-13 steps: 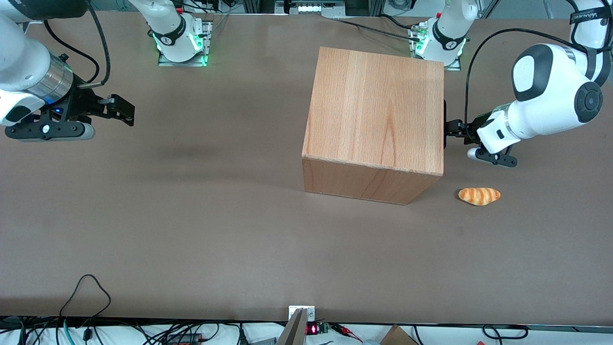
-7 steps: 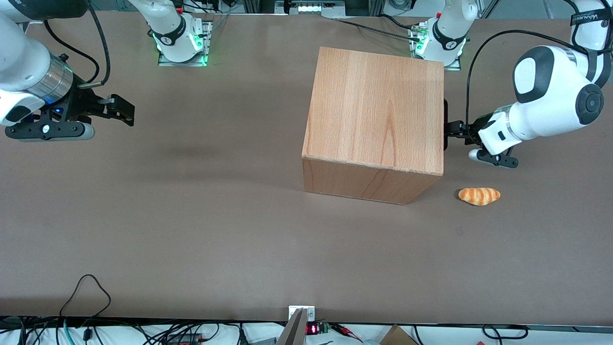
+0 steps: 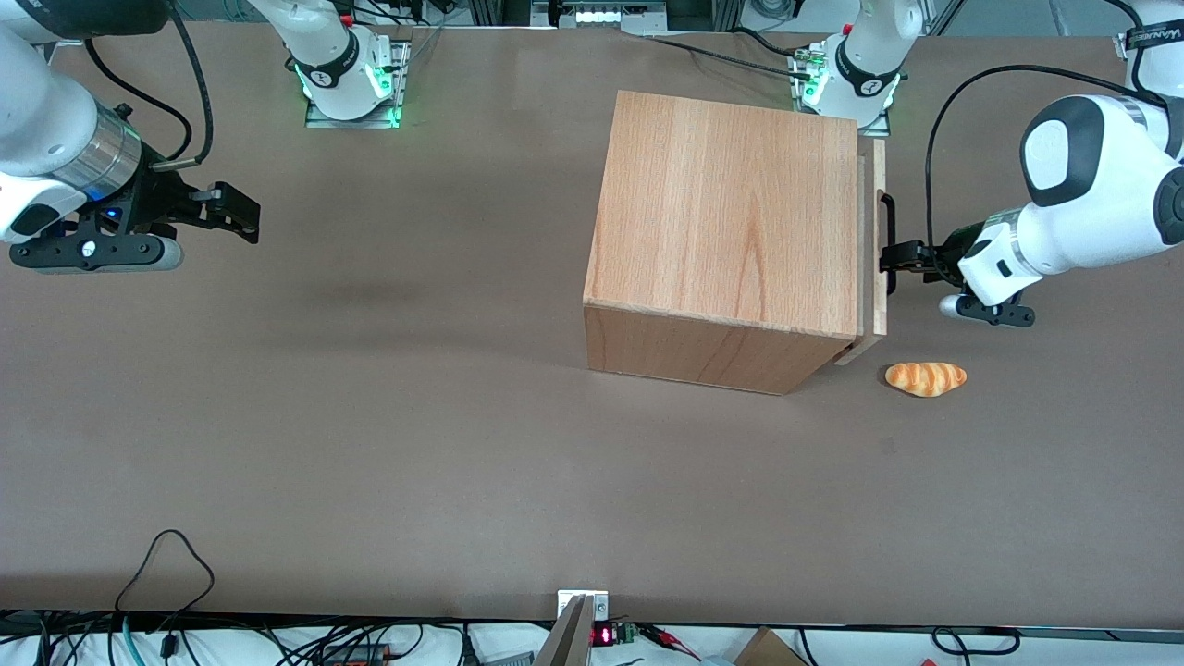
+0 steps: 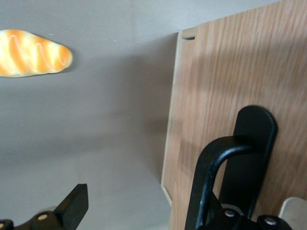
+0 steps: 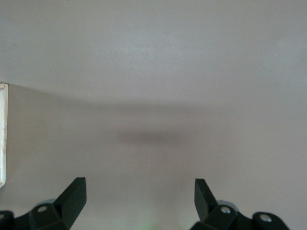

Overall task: Open top drawer with left arm
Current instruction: 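Pull the drawer handle outward from the cabinet with the left gripper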

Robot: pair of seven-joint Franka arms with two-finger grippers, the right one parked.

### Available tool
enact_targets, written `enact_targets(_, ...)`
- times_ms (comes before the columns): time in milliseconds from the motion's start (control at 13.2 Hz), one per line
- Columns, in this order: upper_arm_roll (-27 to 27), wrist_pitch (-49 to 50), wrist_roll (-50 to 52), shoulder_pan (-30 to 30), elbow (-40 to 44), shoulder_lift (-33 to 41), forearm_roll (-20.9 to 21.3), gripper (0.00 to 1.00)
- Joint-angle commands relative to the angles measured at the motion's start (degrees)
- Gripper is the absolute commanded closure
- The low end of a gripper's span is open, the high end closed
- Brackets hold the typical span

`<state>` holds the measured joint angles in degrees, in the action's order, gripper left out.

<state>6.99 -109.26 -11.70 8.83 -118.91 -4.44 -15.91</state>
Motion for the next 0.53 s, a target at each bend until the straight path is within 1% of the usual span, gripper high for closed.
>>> enact_targets(0,0.22,-0.78,-0.96,1.71,-0.45,0.14,2.28,0.00)
enact_targets(76,0.22,-0.78,-0.96,2.15,-0.45,0.14,2.46,0.00)
enact_targets(227,0.22,-0.78,-0.87,3.37,-0.45,0.14,4.29,0.00)
enact_targets(454,0.13,-0.78,-0.96,4.78,-0.36,0.31,4.39,0.00)
